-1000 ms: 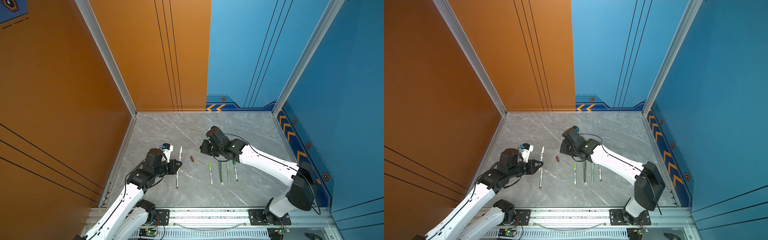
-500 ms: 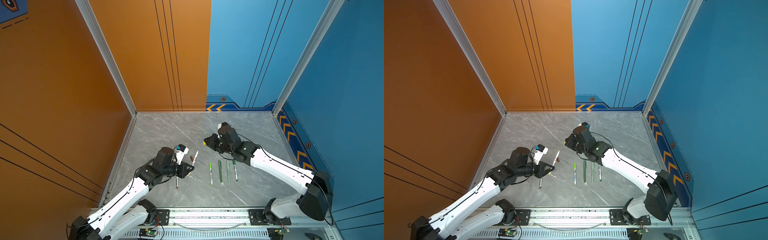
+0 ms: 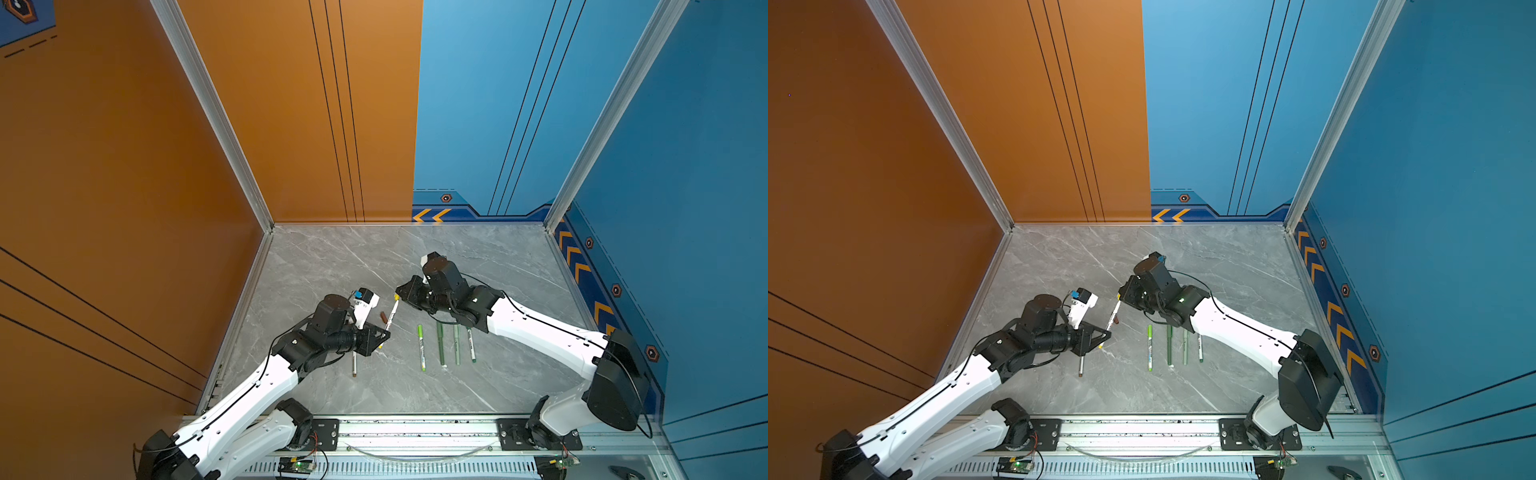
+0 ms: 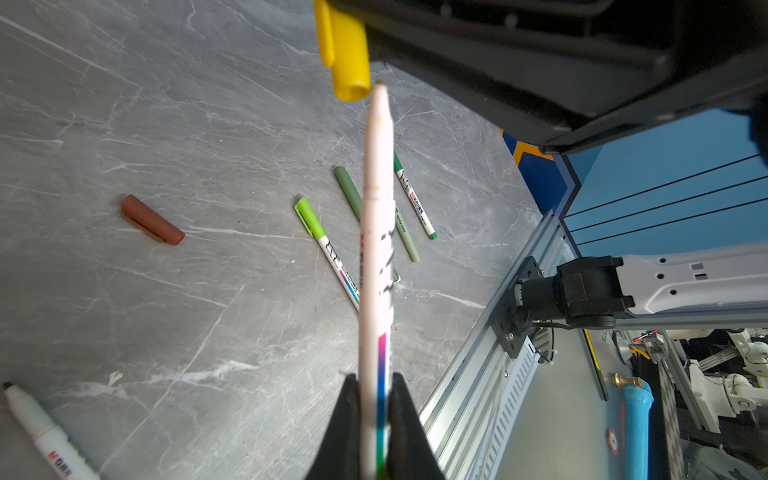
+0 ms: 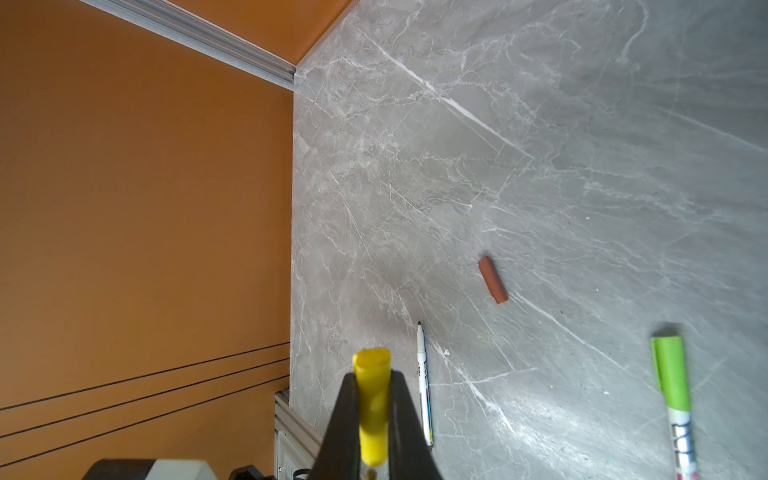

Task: Insert the pens into the pen caps
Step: 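Lift the yellow cap above the pen tip held by the left gripper, then lower the yellow cap onto the pen tip and press down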

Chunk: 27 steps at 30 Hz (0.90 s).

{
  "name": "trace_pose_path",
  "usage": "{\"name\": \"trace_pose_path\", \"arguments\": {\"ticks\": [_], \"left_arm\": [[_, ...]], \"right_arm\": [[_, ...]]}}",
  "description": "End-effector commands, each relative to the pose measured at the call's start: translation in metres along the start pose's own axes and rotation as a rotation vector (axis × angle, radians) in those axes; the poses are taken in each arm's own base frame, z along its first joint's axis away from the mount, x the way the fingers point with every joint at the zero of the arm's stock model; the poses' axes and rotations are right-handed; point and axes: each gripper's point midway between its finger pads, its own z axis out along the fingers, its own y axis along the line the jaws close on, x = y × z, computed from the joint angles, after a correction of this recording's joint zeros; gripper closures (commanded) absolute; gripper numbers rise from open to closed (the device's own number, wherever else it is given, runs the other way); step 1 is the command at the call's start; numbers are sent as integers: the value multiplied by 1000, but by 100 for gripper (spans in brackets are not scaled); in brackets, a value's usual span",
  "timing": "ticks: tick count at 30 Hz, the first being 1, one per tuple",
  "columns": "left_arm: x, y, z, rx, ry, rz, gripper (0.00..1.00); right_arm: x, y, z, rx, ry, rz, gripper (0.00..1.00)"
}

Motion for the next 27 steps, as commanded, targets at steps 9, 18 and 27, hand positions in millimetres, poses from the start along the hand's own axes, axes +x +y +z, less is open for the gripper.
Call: {"name": "trace_pose_path", "arguments": {"ticks": [9,18,27], "left_arm": [[-10,-3,-5,-15,-44,30,100],[-10,-3,-4,-12,-42,28,100],[-11,-3,-4,-12,-40,29,100]], "right_arm": [[-2,13,-15,-37,-11,-5,100],[-10,15,-23,-42,-45,-3,100],[-13,19,-25,-54,-47,-4,100]]}}
